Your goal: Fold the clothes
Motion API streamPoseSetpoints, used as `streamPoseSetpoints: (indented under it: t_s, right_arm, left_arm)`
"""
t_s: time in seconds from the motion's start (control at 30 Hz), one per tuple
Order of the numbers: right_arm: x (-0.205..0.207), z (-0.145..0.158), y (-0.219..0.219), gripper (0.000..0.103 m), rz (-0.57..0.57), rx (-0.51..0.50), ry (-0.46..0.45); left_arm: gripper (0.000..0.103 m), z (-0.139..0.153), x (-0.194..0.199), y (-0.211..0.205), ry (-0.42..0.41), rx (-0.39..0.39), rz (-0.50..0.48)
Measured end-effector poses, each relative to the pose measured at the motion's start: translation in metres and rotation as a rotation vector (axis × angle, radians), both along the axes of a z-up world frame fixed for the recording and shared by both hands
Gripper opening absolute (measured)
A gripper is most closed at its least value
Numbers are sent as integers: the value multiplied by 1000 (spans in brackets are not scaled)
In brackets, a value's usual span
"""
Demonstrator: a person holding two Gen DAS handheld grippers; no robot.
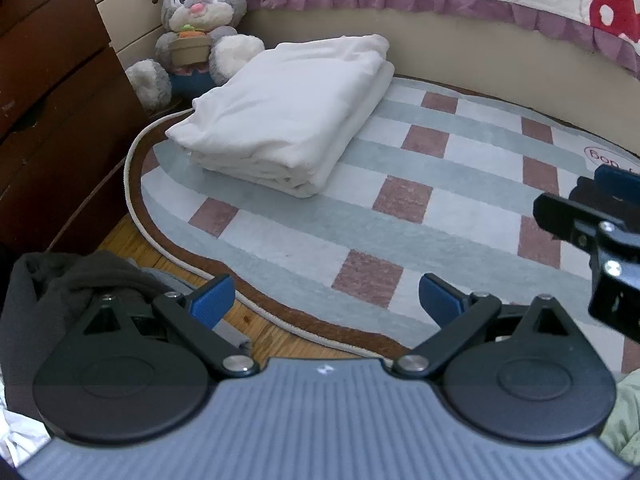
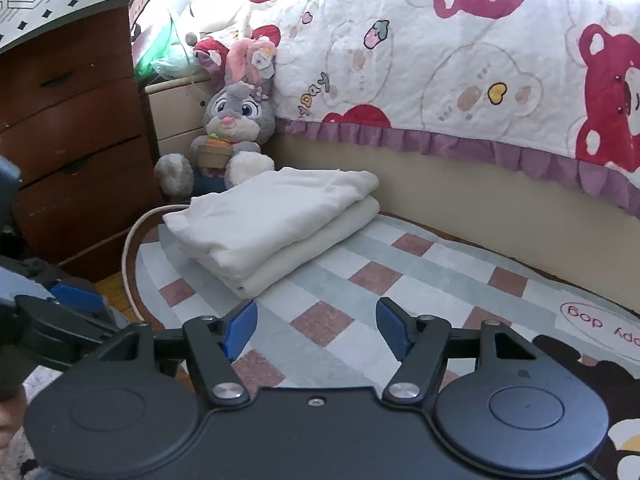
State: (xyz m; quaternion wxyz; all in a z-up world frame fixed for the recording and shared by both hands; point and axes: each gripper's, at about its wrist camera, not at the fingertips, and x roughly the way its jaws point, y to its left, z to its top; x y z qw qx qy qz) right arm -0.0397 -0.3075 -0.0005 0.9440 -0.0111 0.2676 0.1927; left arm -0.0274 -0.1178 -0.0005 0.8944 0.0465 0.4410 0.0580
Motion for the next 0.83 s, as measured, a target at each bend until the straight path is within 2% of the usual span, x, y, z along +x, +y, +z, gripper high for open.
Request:
streamPoseSetpoints:
  t_s: [0.07,0.27,0.63,0.83]
  right_arm:
    - [0,0,-1,71,-9,-1,0]
    - [-6,6,-9,71,15,108,-17]
    - [-11,8,-24,73,-42,108,4]
    - [-9,9,-30,73,-59,153,21]
  left_arm:
    - [100,0,-1,-2,4,9,-6]
    - [100,4,-5,-2,0,-12,-18]
    - [100,3,-7,-6,15,-9,-22]
    - [100,2,-9,-3,33,-29,-9]
